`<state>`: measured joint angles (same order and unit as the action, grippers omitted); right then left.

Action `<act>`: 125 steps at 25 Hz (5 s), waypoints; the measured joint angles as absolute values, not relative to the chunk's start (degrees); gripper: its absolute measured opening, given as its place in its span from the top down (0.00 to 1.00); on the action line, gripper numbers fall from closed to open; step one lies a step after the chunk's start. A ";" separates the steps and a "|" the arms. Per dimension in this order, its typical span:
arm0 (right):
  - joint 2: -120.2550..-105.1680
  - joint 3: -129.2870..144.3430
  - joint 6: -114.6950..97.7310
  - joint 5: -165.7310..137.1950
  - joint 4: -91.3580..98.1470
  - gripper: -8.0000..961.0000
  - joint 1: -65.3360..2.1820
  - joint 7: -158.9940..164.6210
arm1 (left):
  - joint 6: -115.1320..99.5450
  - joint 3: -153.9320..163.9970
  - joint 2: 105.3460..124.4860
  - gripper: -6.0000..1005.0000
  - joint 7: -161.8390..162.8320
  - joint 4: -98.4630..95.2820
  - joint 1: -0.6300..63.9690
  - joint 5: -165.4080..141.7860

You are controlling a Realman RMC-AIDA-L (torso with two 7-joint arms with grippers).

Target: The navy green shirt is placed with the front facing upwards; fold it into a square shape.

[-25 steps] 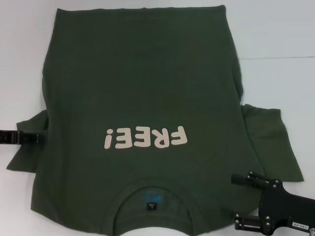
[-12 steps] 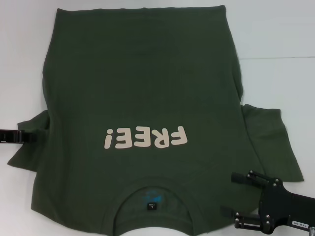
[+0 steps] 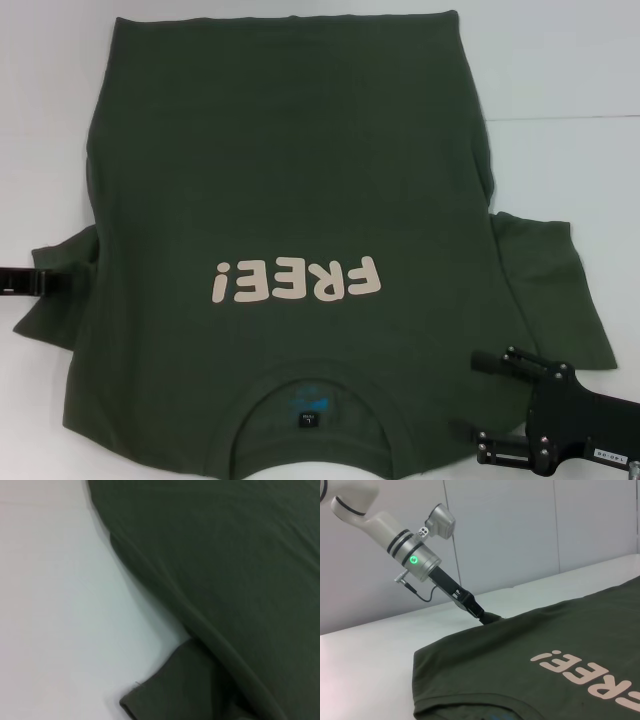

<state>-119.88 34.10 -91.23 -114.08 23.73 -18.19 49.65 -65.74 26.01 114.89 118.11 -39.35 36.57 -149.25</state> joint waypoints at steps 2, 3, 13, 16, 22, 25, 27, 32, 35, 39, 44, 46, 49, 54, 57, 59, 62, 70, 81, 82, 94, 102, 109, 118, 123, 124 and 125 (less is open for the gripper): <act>-119.88 34.10 -91.23 -114.08 23.73 0.06 -18.19 49.66 | -65.74 25.95 114.93 0.91 117.72 -39.65 36.19 -148.57; -119.88 34.10 -91.23 -114.08 23.73 0.06 -18.18 49.66 | -65.74 25.94 114.94 0.92 117.65 -39.72 36.06 -148.15; -119.79 34.10 -91.40 -114.08 23.73 0.06 -17.97 49.75 | -66.43 26.64 115.07 0.95 116.72 -41.24 35.00 -145.65; -119.79 34.10 -91.40 -114.08 23.73 0.06 -18.00 49.75 | -66.70 26.53 115.08 0.95 115.82 -41.42 34.57 -145.02; -119.79 34.10 -91.38 -114.08 23.73 0.06 -17.98 49.75 | -66.77 25.85 115.58 0.95 115.94 -44.05 33.52 -144.91; -119.79 34.10 -91.34 -114.08 23.73 0.07 -18.01 49.75 | -66.67 25.75 115.64 0.95 115.97 -45.58 32.86 -144.86; -119.79 34.10 -91.29 -114.08 23.70 0.06 -18.02 49.75 | -66.66 25.42 115.64 0.95 116.11 -46.49 32.50 -144.51; -119.79 33.72 -91.23 -114.08 23.66 0.06 -18.02 49.75 | -67.53 24.31 115.42 0.95 116.60 -49.84 31.38 -143.07; -119.79 33.37 -91.23 -114.08 23.64 0.06 -18.06 49.75 | -69.67 24.23 115.20 0.95 117.30 -52.57 30.87 -142.22; -119.80 33.05 -91.23 -114.08 23.64 0.06 -18.17 49.75 | -73.39 24.75 114.99 0.95 119.59 -54.71 31.12 -142.28; -119.89 32.90 -91.23 -114.08 23.64 0.06 -18.26 49.75 | -74.41 25.18 114.96 0.95 120.67 -55.17 31.28 -142.43; -119.88 32.89 -91.23 -114.08 23.64 0.06 -18.26 49.75 | -78.10 29.45 114.83 0.95 127.91 -57.90 31.54 -142.58; -119.89 32.83 -91.23 -114.08 23.64 0.06 -18.23 49.75 | -80.25 32.88 115.08 0.95 132.61 -59.98 31.91 -142.60; -119.89 32.78 -91.23 -114.08 23.57 0.06 -18.15 49.75 | -82.16 37.64 115.94 0.95 137.26 -62.05 32.77 -142.63; -119.88 32.78 -91.28 -114.08 23.54 0.06 -18.04 49.72 | -82.40 39.77 117.23 0.95 138.67 -63.86 33.04 -142.68; -119.88 32.78 -91.35 -114.11 23.54 0.06 -17.97 49.70 | -82.48 40.80 117.95 0.95 139.16 -64.73 33.22 -142.94; -119.88 32.78 -91.43 -114.15 23.48 0.07 -17.85 49.71 | -82.13 42.01 118.75 0.95 139.91 -66.13 33.59 -144.80; -119.79 32.78 -91.55 -114.12 22.79 0.07 -17.73 49.35 | -77.51 41.37 118.80 0.95 141.66 -68.89 32.79 -152.64; -119.88 32.78 -91.54 -114.08 22.83 0.06 -17.73 49.41 | -71.98 38.21 117.57 0.95 142.33 -68.87 31.93 -158.89; -119.89 32.78 -91.54 -114.08 22.84 0.06 -17.76 49.48 | -71.86 38.13 117.55 0.95 142.34 -68.89 31.94 -158.90; -119.88 32.78 -91.62 -114.08 22.86 0.06 -17.94 49.71 | -75.96 40.19 118.85 0.95 142.32 -71.63 33.08 -158.97; -119.88 32.80 -91.65 -114.20 22.85 0.06 -18.10 49.75 | -80.91 42.00 121.73 0.95 142.49 -75.62 34.40 -159.00; -119.88 32.80 -91.63 -114.35 22.85 0.06 -18.08 49.75 | -81.92 47.20 123.70 0.95 144.65 -75.16 35.01 -159.00; -119.88 32.78 -91.44 -114.27 22.76 0.06 -17.90 49.42 | -81.23 51.71 124.07 0.95 148.25 -70.31 35.19 -157.22; -119.88 32.78 -91.41 -114.21 22.69 0.06 -17.87 49.37 | -81.08 51.28 124.02 0.95 148.29 -68.74 34.88 -152.86; -119.88 32.78 -91.40 -114.20 22.67 0.06 -17.88 49.37 | -81.06 51.25 124.00 0.95 148.31 -68.65 34.86 -152.57; -119.88 32.78 -91.40 -114.19 22.65 0.06 -17.89 49.36 | -81.04 51.24 124.00 0.95 148.36 -68.51 34.85 -152.52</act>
<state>-119.88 32.78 -91.40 -114.19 22.65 -17.89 49.36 -81.04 51.24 124.00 148.36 -68.51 34.85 -152.52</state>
